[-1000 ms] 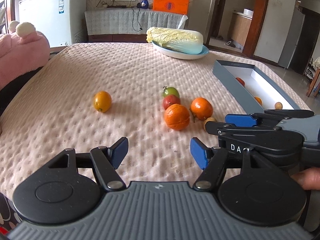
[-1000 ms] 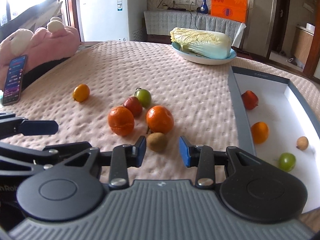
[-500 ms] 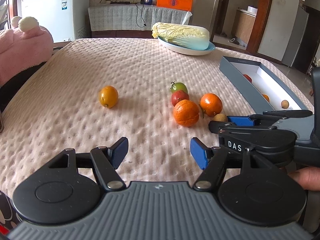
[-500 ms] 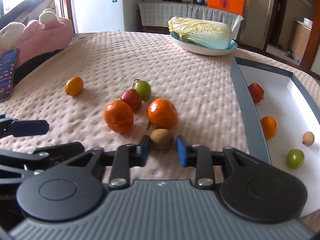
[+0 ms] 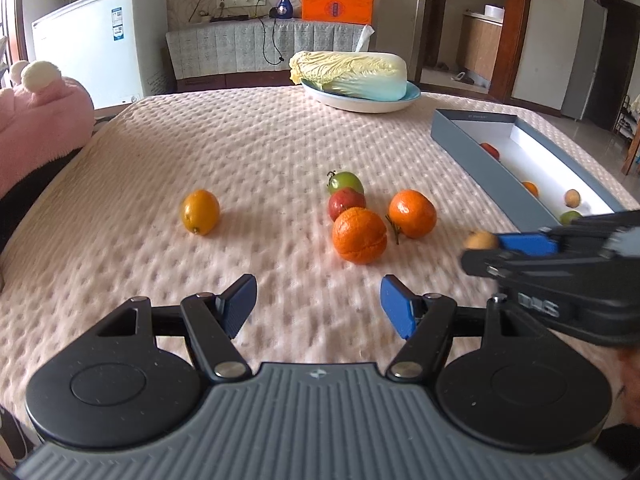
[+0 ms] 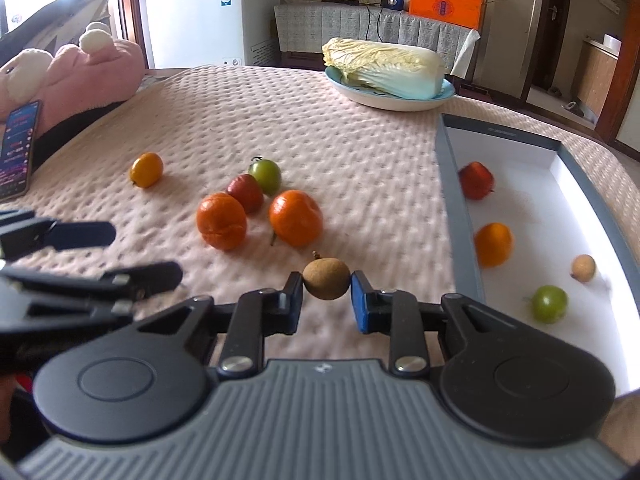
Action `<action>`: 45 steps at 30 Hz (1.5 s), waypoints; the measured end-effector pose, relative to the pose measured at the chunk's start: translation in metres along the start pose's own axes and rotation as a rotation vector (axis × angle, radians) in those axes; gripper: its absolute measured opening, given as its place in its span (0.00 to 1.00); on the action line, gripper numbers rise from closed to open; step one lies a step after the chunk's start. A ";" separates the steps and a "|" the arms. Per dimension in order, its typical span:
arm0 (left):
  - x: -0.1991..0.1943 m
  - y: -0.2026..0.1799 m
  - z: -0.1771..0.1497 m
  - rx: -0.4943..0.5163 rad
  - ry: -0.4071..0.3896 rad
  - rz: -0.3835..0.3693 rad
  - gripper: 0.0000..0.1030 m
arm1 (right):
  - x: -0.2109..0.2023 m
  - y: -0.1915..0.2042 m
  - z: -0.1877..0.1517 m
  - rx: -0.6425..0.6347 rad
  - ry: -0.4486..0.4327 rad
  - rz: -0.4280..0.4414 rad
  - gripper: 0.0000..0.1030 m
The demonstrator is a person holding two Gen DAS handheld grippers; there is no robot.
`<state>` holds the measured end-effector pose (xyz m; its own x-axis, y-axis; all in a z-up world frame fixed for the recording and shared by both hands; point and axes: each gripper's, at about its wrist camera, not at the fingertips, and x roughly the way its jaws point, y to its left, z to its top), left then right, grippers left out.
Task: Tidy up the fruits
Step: 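Grasp a small brown fruit with the right gripper while the left grasps an orange, then carry the orange into the grey box and open the left gripper while the right carries the brown fruit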
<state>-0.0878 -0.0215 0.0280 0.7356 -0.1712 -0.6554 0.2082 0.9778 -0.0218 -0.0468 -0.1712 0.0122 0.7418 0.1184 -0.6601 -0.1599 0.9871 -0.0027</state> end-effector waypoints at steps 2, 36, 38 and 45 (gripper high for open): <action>0.006 -0.003 0.004 0.000 0.001 0.011 0.71 | -0.004 -0.005 -0.002 0.001 0.003 -0.001 0.28; 0.047 -0.025 0.028 -0.043 0.051 -0.032 0.37 | -0.011 -0.015 -0.008 -0.010 0.012 0.002 0.28; 0.046 -0.027 0.029 -0.046 0.049 -0.046 0.36 | -0.012 -0.015 -0.008 -0.008 0.008 0.002 0.28; 0.038 -0.015 0.028 -0.075 0.033 -0.107 0.33 | -0.016 -0.020 -0.008 0.011 -0.007 0.002 0.28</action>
<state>-0.0450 -0.0459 0.0245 0.6899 -0.2725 -0.6706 0.2349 0.9606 -0.1486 -0.0606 -0.1940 0.0169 0.7460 0.1209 -0.6549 -0.1540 0.9880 0.0069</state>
